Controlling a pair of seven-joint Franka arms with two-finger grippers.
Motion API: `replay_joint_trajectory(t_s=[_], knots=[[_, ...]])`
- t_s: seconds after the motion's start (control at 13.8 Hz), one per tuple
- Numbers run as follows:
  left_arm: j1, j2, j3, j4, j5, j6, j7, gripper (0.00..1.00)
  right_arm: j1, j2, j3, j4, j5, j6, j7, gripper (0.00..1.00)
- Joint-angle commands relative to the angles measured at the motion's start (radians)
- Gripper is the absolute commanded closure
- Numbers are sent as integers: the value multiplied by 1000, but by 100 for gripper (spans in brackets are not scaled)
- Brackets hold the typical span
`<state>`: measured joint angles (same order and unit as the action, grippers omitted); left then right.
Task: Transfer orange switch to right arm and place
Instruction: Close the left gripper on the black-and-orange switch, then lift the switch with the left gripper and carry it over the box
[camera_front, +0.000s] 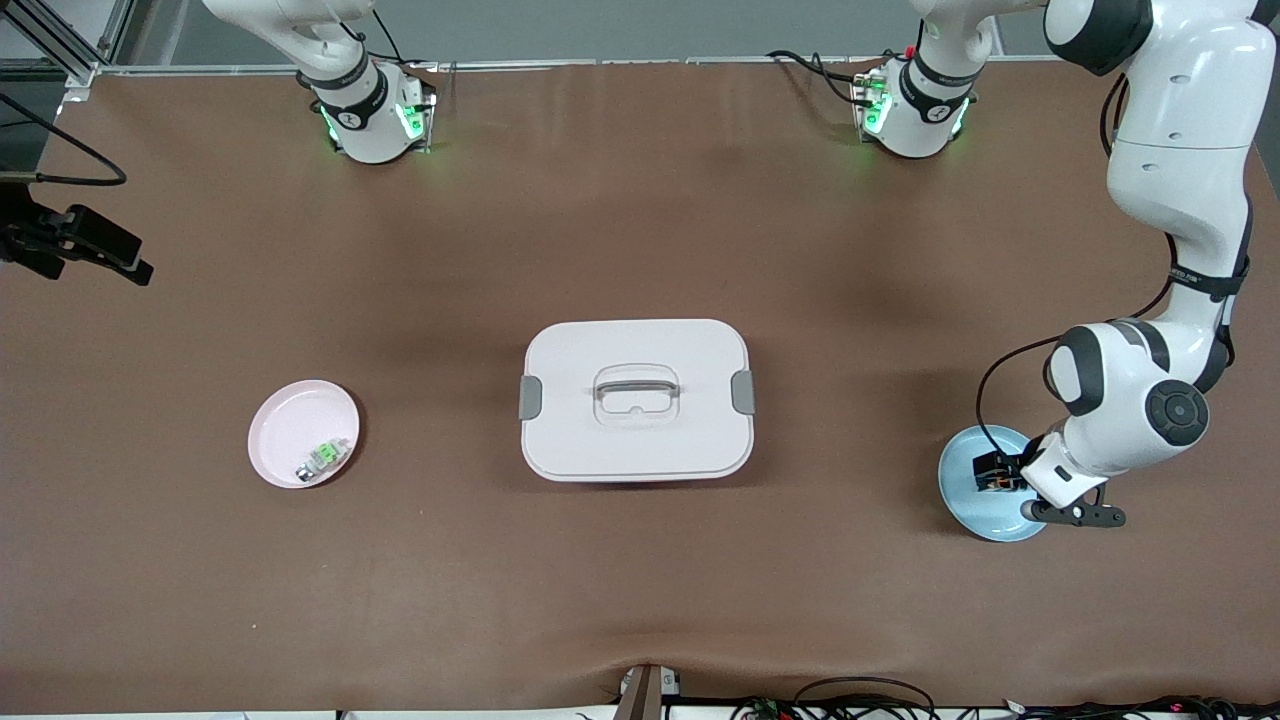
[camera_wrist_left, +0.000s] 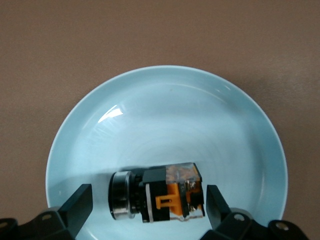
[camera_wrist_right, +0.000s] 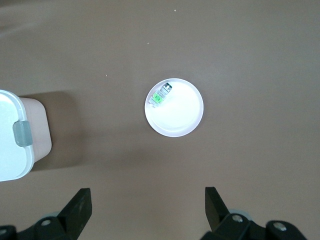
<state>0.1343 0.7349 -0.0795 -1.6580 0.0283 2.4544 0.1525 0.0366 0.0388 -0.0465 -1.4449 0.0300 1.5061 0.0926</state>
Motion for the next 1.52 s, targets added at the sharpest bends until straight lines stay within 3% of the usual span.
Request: replay_joint_trajectory(t_s=[0.0,0.14,0.51,0.65,0.87,1.44], knots=[[7,8,-3,3,-24,18,7,1,-6,6,4,15,-4,-7,1,0],[8,6,-5,3,-24,18,6,16,-4,6,4,15,-4,-7,3,0],[8,-5,-5,1,-24,11,2,77,-6,6,4,15,-4,-9,3,0],[5,-20,-6,1,-24,0,-1,96,-4,6,4,15,-4,-9,4,0],[-4,-81,-17,3,-24,-87,-30,98,-4,6,4,15,-2,-6,4,0],[2,-270,-144,9,-24,-354,-226,97,-30,9,0,17,-2,-3,4,0]])
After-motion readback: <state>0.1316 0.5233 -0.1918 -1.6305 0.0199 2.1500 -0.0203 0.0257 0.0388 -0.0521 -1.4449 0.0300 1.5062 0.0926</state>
